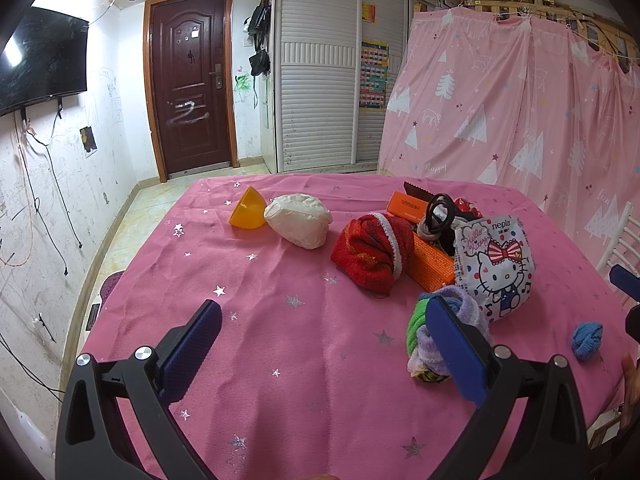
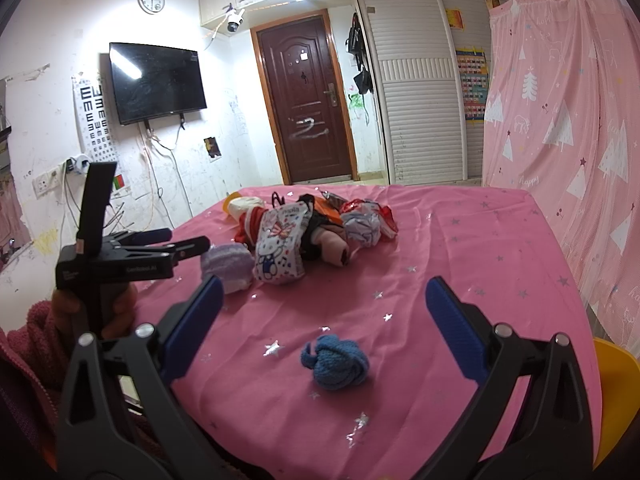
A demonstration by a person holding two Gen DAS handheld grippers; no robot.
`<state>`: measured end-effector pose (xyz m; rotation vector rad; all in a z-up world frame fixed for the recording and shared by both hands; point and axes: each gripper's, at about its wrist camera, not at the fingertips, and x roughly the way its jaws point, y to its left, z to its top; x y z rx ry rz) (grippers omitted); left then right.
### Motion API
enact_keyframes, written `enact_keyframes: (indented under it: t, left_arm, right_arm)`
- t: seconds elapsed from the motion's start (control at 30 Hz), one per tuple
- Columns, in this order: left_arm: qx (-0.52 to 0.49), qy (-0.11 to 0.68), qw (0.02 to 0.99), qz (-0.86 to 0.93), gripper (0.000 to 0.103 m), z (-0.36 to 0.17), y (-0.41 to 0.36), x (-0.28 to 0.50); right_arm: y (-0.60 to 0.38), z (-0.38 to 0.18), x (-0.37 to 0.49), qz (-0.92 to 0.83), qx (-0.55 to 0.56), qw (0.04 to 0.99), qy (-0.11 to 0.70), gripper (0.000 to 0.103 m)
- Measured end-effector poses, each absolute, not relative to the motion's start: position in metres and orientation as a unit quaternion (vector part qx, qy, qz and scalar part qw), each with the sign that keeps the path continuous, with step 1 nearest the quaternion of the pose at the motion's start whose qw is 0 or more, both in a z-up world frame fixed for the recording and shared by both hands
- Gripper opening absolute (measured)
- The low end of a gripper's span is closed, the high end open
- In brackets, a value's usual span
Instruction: Collect trash
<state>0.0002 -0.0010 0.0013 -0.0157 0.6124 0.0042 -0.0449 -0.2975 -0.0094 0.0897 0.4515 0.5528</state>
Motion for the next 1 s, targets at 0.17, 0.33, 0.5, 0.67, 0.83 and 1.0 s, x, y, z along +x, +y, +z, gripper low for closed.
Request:
enact_keyframes:
  t: [0.17, 0.33, 0.5, 0.67, 0.83, 1.0]
  left_arm:
    - [-0.008, 0.302, 0.953, 0.002, 0.095, 0.001, -0.001, 0.000]
    - [-0.008, 0.302, 0.953, 0.002, 0.095, 0.001, -0.001, 0.000]
    - [-0.030, 0.335, 0.942, -0.013, 0.095, 0.000, 0.006, 0.008]
    - [-0.047, 0.342, 0.938, -0.043, 0.095, 0.018, 0.006, 0.007]
    - [-0.021, 0.372, 0.926, -0.067, 0.095, 0.028, -0.013, 0.011]
    - [0.018, 0.394, 0.915, -0.082, 0.082, 0.018, -0.040, 0.018]
  right_arm:
    - [-0.298, -0.009, -0.045, 0.270, 0.044, 0.936, 0.221, 0.097]
    - [-0.299, -0.008, -0.045, 0.270, 0.043, 0.936, 0.222, 0.097]
    - [-0.292, -0.015, -0.042, 0.265, 0.037, 0.936, 0.228, 0.097]
    - [-0.281, -0.015, -0.039, 0.235, -0.004, 0.934, 0.268, 0.097]
    - [-0.269, -0.019, -0.043, 0.232, -0.044, 0.927, 0.293, 0.097]
    - [-0.276, -0.022, -0.041, 0.224, -0.029, 0.924, 0.309, 0.097]
